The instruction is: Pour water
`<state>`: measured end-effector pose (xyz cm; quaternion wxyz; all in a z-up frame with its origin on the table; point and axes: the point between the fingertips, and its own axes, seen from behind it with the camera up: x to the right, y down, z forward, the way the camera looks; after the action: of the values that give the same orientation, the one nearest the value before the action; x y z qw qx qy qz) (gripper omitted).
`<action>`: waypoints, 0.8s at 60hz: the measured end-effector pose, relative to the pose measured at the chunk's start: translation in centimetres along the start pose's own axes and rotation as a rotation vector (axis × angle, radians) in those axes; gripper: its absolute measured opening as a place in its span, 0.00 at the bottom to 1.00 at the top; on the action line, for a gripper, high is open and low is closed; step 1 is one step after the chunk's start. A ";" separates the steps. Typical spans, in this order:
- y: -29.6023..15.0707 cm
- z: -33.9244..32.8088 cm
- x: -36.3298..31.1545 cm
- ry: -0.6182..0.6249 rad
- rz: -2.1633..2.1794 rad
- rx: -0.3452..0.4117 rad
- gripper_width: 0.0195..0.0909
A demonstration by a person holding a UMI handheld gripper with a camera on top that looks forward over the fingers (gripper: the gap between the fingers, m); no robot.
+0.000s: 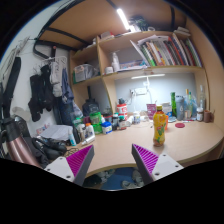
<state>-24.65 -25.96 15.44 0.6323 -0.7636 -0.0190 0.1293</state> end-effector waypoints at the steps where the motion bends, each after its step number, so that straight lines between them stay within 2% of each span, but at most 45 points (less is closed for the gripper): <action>1: -0.1 0.0 0.1 0.002 0.001 0.002 0.90; 11: -0.5 1.0 2.8 0.024 -0.005 0.011 0.91; 24: -1.5 4.2 11.9 0.127 -0.045 0.041 0.90; 34: -2.5 9.5 19.2 0.202 -0.102 0.075 0.90; 48: -0.8 18.6 24.6 0.220 -0.175 0.056 0.90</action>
<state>-4.89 -3.23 8.87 0.6605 -0.7506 -0.0124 -0.0104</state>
